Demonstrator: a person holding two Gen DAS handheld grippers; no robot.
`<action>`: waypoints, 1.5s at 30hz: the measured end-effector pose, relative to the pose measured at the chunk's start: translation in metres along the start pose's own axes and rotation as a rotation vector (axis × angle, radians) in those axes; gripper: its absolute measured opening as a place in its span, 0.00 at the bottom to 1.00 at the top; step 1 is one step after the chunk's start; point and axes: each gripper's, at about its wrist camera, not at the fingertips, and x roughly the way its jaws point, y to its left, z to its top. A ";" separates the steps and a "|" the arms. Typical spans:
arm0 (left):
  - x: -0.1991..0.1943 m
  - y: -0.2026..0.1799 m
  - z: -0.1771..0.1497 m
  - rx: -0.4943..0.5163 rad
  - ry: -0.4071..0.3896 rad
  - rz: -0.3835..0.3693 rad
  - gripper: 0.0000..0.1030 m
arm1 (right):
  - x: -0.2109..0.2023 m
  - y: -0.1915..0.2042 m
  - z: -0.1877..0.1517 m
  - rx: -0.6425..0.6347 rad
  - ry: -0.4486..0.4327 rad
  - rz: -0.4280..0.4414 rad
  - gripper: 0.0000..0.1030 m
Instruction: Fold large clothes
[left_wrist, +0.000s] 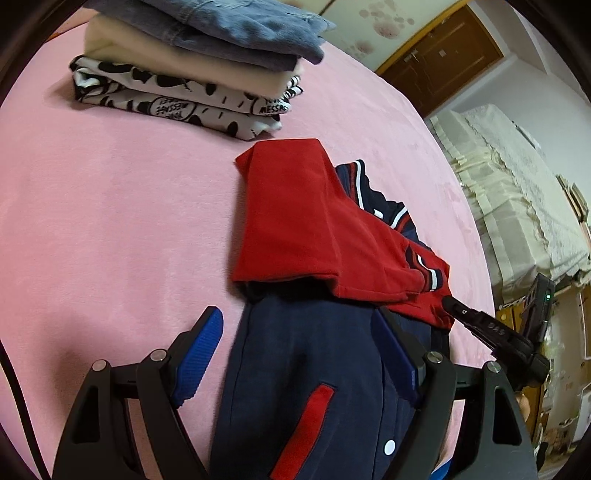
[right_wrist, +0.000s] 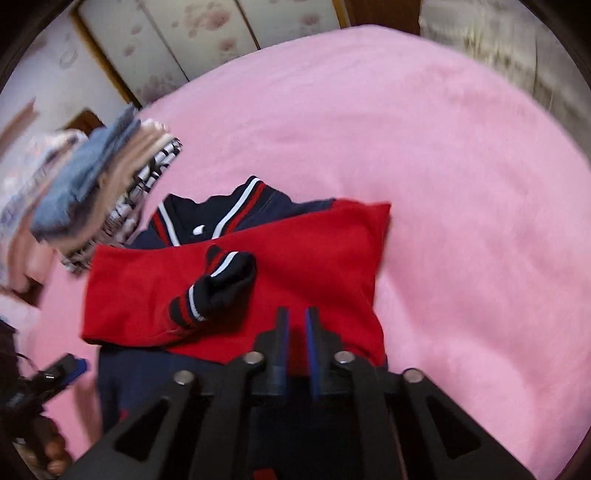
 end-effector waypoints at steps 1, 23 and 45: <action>0.001 0.000 0.003 0.003 0.000 -0.002 0.79 | -0.003 -0.001 0.000 0.018 -0.005 0.031 0.39; 0.045 -0.003 0.070 0.090 -0.010 0.058 0.76 | 0.021 0.008 0.027 -0.032 -0.051 -0.001 0.09; 0.018 -0.067 0.054 0.255 -0.164 0.107 0.45 | -0.008 0.074 0.005 -0.281 -0.217 -0.091 0.35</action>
